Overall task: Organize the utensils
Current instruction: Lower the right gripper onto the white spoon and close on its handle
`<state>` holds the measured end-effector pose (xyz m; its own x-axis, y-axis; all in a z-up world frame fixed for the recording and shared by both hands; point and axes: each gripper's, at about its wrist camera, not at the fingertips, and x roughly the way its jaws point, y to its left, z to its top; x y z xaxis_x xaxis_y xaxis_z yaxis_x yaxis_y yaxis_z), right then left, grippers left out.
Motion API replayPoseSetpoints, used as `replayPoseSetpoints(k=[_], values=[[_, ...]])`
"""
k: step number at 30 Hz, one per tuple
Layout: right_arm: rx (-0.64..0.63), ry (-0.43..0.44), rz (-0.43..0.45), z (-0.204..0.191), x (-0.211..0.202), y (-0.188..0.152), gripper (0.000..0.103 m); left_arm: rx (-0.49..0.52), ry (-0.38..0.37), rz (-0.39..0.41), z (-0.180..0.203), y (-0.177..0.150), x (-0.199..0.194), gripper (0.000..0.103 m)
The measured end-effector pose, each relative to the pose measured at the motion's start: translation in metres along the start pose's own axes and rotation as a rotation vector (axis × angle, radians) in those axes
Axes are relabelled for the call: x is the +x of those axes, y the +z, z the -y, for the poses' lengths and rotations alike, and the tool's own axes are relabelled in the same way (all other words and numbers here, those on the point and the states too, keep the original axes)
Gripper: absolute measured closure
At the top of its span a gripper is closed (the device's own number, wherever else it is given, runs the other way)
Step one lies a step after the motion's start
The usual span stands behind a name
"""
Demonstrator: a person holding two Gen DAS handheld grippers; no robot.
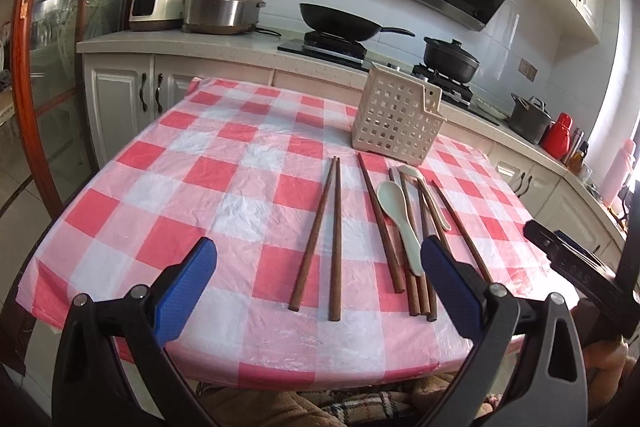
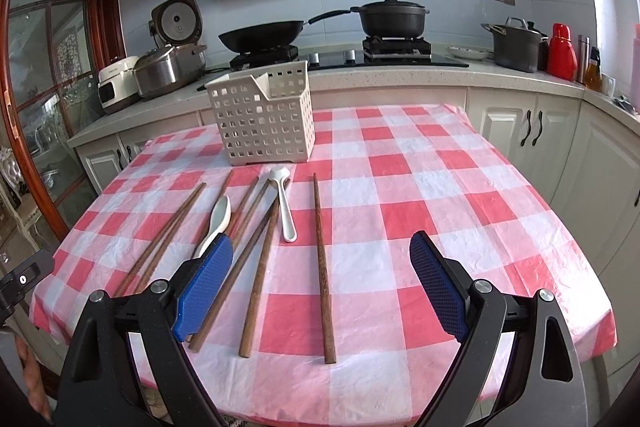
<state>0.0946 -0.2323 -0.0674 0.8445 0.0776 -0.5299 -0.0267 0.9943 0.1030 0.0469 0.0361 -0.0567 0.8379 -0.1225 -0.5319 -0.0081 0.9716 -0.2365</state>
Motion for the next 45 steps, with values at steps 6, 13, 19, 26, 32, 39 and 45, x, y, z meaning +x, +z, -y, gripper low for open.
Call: replayPoseSetpoints(k=[6,13,19,26,32,39,45], values=[[-0.049,0.017,-0.058,-0.006,0.029,0.003,0.029,0.024,-0.007,-0.079,0.003,0.002,0.027,0.004],[-0.061,0.009,-0.116,-0.004,0.066,0.015,0.045,0.133,0.110,-0.161,-0.001,0.016,0.076,0.005],[-0.040,0.020,-0.226,0.004,0.114,0.033,0.058,0.203,0.114,-0.195,0.009,0.040,0.115,0.005],[-0.098,0.086,-0.294,-0.011,0.151,0.053,0.060,0.218,0.101,-0.220,0.017,0.060,0.145,0.008],[-0.175,0.107,-0.314,-0.034,0.176,0.067,0.060,0.233,0.121,-0.224,0.020,0.067,0.166,0.013],[-0.210,0.120,-0.363,-0.055,0.207,0.076,0.065,0.226,0.109,-0.290,0.015,0.069,0.192,0.030],[-0.193,0.146,-0.398,-0.065,0.229,0.074,0.069,0.223,0.105,-0.280,0.019,0.066,0.193,0.039]])
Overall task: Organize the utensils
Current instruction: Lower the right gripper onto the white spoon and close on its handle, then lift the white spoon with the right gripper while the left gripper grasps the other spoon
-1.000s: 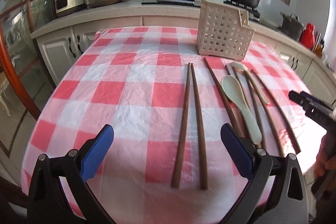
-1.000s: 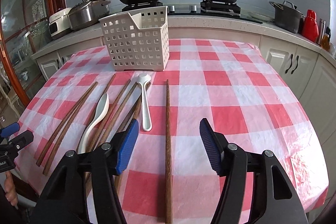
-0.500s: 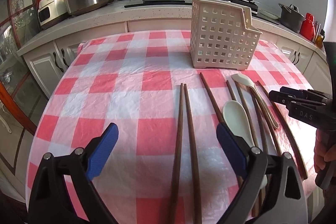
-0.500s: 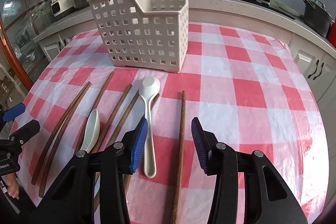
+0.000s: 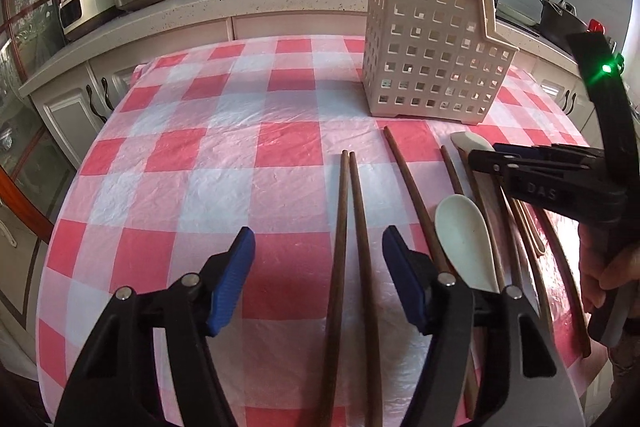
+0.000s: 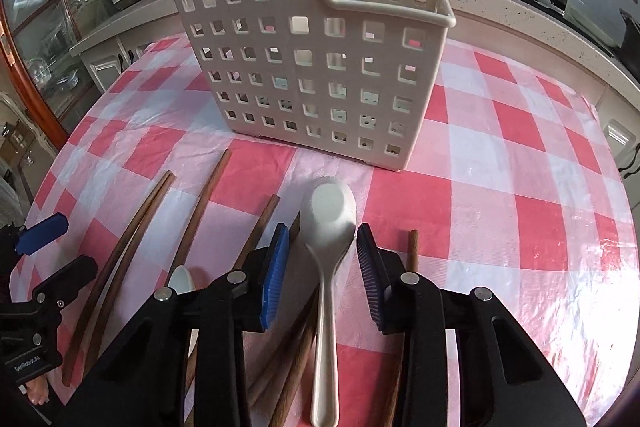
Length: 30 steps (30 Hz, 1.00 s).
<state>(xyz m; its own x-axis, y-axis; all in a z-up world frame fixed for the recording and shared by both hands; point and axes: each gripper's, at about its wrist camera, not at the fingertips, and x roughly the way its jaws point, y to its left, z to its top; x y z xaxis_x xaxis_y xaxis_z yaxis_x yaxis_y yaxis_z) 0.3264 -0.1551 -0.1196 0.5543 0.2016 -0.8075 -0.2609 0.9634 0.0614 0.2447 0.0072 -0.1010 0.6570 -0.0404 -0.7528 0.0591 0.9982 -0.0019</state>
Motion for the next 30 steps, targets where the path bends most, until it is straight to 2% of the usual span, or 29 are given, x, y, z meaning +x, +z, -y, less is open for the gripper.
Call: replayPoseSetpoints(k=[3,12,24,30], values=[[0.021,0.008,0.009,0.001,0.004,0.003,0.070,-0.010,0.015,0.010,0.003,-0.002,-0.001,0.039],[0.005,-0.015,0.044,-0.003,0.009,0.004,0.072,-0.005,-0.010,0.040,0.027,0.001,-0.007,0.039],[0.093,0.026,0.183,0.029,-0.033,-0.004,0.072,0.038,-0.056,0.062,0.072,0.000,0.005,0.039],[0.123,0.053,0.243,0.039,-0.050,-0.009,0.072,0.062,-0.040,0.061,0.088,0.003,0.019,0.039]])
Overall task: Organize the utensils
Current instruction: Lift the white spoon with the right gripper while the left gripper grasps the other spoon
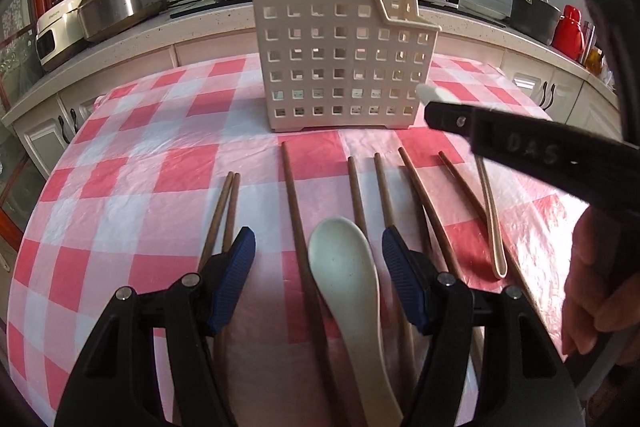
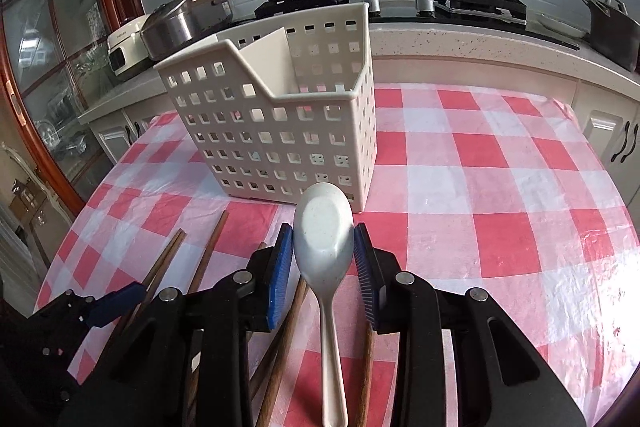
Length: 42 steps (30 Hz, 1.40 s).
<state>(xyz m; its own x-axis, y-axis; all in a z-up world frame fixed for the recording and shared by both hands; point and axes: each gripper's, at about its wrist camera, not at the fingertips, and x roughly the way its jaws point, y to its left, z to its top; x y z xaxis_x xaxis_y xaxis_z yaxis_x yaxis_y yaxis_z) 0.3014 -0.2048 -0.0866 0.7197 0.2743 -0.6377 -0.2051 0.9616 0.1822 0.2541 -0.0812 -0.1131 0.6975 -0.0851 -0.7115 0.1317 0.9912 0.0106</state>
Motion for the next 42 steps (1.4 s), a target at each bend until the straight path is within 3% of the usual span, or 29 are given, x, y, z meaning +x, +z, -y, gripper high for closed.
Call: replayPoseSetpoints(k=[11,20,33,42], values=[[0.044,0.025,0.023,0.012,-0.009,0.000,0.072,0.000,-0.037,-0.050,0.003,0.005,0.019,0.067],[0.049,0.025,0.032,0.013,-0.014,-0.004,0.072,-0.016,-0.062,0.010,0.001,0.003,0.002,0.068],[0.021,0.042,0.098,-0.002,-0.051,-0.006,0.072,-0.042,-0.056,0.195,-0.008,0.009,-0.062,0.070],[-0.013,0.034,0.142,-0.014,-0.075,-0.005,0.072,-0.032,-0.052,0.260,-0.013,0.008,-0.090,0.072]])
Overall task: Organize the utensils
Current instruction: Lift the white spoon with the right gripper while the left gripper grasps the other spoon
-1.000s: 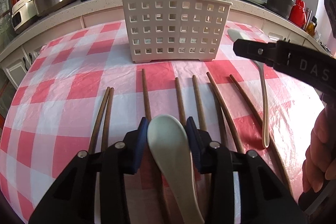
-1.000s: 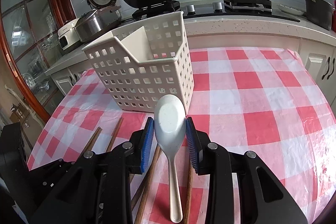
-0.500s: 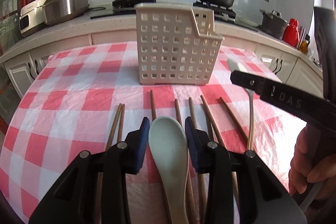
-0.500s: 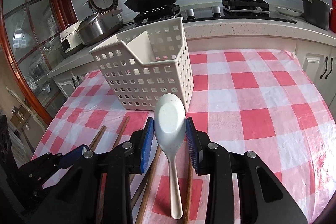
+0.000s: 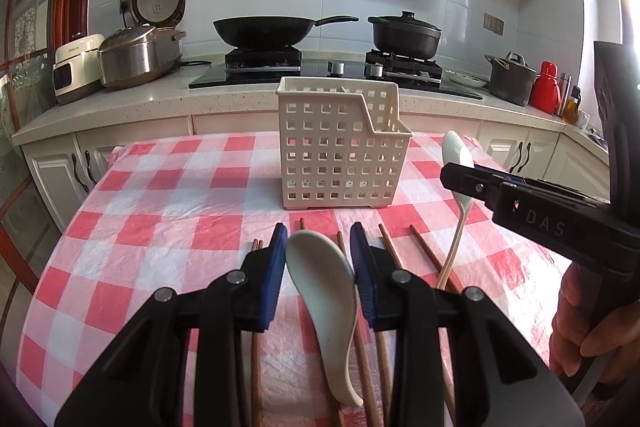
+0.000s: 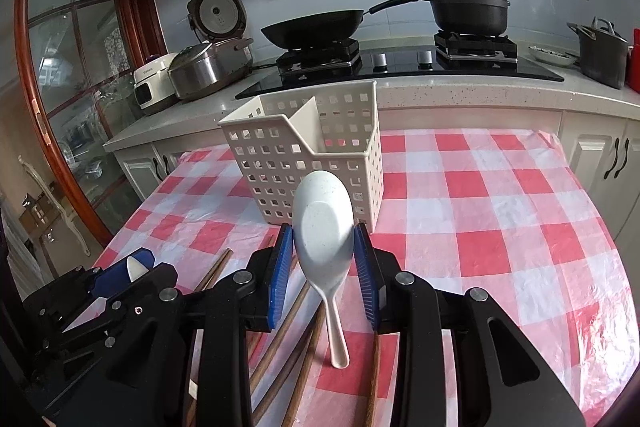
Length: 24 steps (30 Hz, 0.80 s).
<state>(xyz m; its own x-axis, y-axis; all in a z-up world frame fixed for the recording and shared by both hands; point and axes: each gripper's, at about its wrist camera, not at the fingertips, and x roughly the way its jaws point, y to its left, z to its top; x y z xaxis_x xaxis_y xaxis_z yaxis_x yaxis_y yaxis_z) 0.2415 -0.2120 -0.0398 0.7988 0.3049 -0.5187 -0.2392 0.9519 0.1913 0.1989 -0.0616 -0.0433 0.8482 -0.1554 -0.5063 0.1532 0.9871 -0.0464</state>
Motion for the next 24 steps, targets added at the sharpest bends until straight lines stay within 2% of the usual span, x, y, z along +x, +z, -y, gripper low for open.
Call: replayPoseSetpoints(k=[2,4,6,24], values=[[-0.003,-0.006,0.004,-0.001,-0.002,0.000,0.072,0.005,0.001,0.007,0.000,0.000,-0.003,0.074],[-0.003,-0.010,0.004,-0.001,-0.003,-0.001,0.072,0.020,0.007,0.017,0.001,0.001,-0.005,0.083],[-0.004,-0.011,0.005,-0.003,-0.005,0.000,0.072,0.022,-0.008,0.019,0.001,0.002,-0.007,0.087],[-0.017,-0.017,0.027,-0.005,-0.009,0.007,0.072,-0.042,-0.073,0.044,-0.008,0.010,-0.020,0.092]])
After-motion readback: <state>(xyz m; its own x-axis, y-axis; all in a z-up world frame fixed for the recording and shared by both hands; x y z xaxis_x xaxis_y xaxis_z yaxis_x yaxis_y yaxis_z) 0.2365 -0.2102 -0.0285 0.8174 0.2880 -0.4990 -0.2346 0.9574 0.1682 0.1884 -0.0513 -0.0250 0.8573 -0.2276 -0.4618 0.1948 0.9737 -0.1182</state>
